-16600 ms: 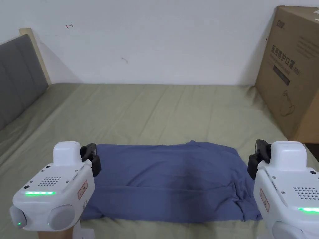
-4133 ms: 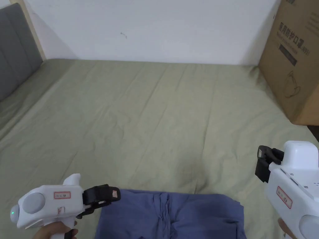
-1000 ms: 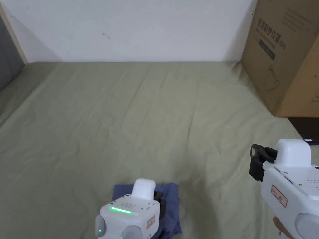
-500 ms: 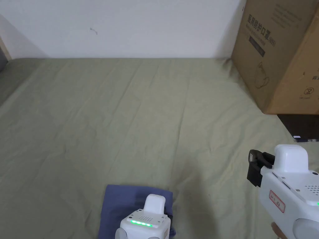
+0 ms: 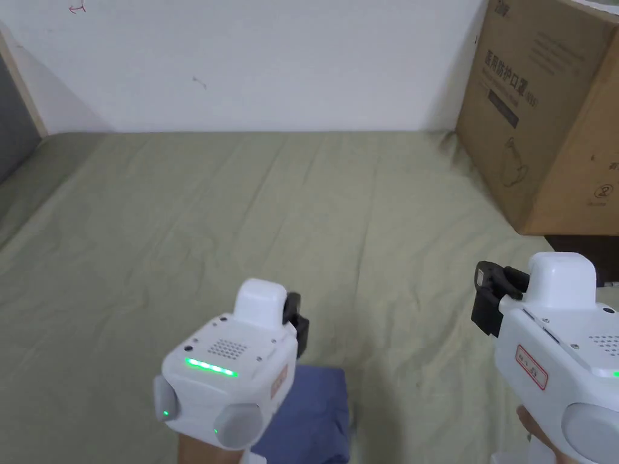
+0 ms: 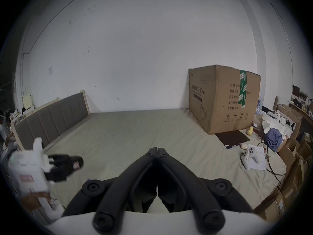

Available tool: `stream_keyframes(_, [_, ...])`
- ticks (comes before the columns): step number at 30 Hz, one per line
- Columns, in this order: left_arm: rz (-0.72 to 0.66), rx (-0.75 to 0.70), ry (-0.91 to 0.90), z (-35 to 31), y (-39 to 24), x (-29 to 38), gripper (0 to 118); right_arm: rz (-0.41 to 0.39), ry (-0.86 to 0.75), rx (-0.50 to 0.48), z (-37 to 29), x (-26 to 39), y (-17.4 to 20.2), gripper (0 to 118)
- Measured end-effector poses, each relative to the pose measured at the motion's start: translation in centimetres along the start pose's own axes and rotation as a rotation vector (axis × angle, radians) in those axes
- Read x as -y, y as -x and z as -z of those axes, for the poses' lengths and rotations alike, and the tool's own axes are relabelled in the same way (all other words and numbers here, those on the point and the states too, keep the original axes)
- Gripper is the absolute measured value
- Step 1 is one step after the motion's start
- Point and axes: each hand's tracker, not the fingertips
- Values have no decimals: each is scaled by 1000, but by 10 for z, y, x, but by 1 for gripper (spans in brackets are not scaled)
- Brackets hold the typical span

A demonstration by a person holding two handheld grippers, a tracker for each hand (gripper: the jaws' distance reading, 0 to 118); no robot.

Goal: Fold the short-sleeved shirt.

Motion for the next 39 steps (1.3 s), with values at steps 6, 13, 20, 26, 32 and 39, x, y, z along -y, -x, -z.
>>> stream_keyframes(6, [29,-105,-154,-36,37,-47,0,-5,-89,-7,-6,-14,22,0])
stream_keyframes(13, [25,-227,-218,-62,79,-60,0,-37,-177,4,-10,-19,44,0])
stream_keyframes(20, [-30,-293,-222,-74,108,-50,0,-84,-206,20,-10,-19,58,0])
stream_keyframes(26, [-50,-314,-220,-77,116,-46,0,-89,-198,3,-6,-16,62,0])
stream_keyframes(32, [-75,-307,-219,-78,118,-45,0,-68,-126,-61,13,15,74,0])
stream_keyframes(39, [-79,-307,-202,-78,128,-36,0,-113,124,-152,56,118,112,0])
